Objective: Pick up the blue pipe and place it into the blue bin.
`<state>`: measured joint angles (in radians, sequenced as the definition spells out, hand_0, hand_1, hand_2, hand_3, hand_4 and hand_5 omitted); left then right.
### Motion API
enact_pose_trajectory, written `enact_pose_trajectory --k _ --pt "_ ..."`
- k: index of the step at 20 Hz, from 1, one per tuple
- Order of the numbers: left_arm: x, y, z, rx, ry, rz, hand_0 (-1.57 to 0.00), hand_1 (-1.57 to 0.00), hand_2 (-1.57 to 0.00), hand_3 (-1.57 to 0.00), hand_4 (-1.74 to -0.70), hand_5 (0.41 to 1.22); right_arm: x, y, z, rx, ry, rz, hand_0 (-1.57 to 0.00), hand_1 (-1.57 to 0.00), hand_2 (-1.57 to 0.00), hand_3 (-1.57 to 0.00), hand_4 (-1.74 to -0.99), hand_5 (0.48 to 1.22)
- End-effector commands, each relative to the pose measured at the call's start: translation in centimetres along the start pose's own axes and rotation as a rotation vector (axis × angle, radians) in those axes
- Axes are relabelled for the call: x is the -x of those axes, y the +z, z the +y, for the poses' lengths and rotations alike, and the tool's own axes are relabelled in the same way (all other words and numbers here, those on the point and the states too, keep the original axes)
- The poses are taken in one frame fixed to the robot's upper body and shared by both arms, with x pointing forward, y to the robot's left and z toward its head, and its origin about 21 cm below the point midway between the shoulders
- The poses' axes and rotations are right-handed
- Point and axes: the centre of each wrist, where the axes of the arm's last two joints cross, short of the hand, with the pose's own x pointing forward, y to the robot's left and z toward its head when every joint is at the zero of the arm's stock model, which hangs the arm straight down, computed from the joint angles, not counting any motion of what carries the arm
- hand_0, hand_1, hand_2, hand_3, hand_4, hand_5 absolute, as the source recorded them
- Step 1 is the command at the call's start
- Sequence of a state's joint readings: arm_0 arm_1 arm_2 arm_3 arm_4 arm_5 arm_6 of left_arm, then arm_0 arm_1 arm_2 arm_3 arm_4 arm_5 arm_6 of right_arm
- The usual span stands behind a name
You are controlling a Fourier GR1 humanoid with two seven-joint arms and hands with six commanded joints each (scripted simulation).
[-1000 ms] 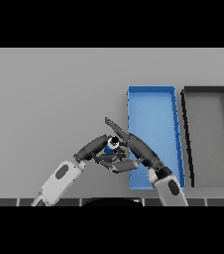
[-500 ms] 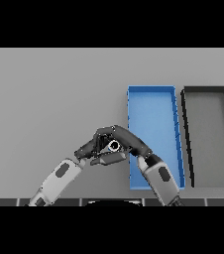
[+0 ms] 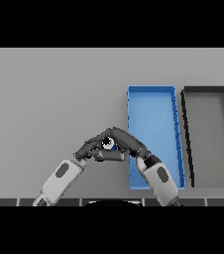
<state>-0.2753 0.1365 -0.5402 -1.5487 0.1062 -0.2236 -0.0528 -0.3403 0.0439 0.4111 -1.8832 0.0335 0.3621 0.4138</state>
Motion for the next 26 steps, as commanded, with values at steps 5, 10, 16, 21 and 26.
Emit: enact_pose_trajectory --k 5,10,16,21,26 --pt "-0.4 0.4 1.0 0.089 -0.149 0.009 -0.74 -0.69 -0.62 -0.68 -1.31 1.221 -0.2 0.1 0.4 0.021 -0.052 -0.033 -1.55 -1.55 -1.55 -1.54 -1.488 1.194" --pt "-0.2 0.4 1.5 0.095 -0.227 0.048 -0.24 -0.23 -0.2 -0.22 -1.0 0.93 -0.2 0.3 0.3 0.017 -0.04 -0.075 -1.56 -1.56 -1.56 -1.56 -1.494 1.212" --pt "0.1 0.5 1.7 0.09 -0.235 0.108 -0.06 -0.06 -0.05 -0.06 -0.89 0.638 0.0 0.3 0.7 0.016 -0.02 -0.074 -1.57 -1.57 -1.57 -1.57 -1.493 1.219" --pt "0.4 0.1 1.4 0.064 -0.197 0.151 -0.02 -0.02 -0.02 -0.02 -0.9 0.569 -0.6 -0.3 0.0 0.04 -0.051 -0.09 -1.57 -1.57 -1.57 -1.57 -1.488 1.22" --pt "0.5 0.5 1.2 0.063 -0.184 0.191 -0.01 -0.01 0.0 -0.01 -0.91 0.534 -2.6 0.7 -0.9 0.047 -0.166 -0.11 -1.57 -1.57 -1.57 -1.57 -1.581 1.221"
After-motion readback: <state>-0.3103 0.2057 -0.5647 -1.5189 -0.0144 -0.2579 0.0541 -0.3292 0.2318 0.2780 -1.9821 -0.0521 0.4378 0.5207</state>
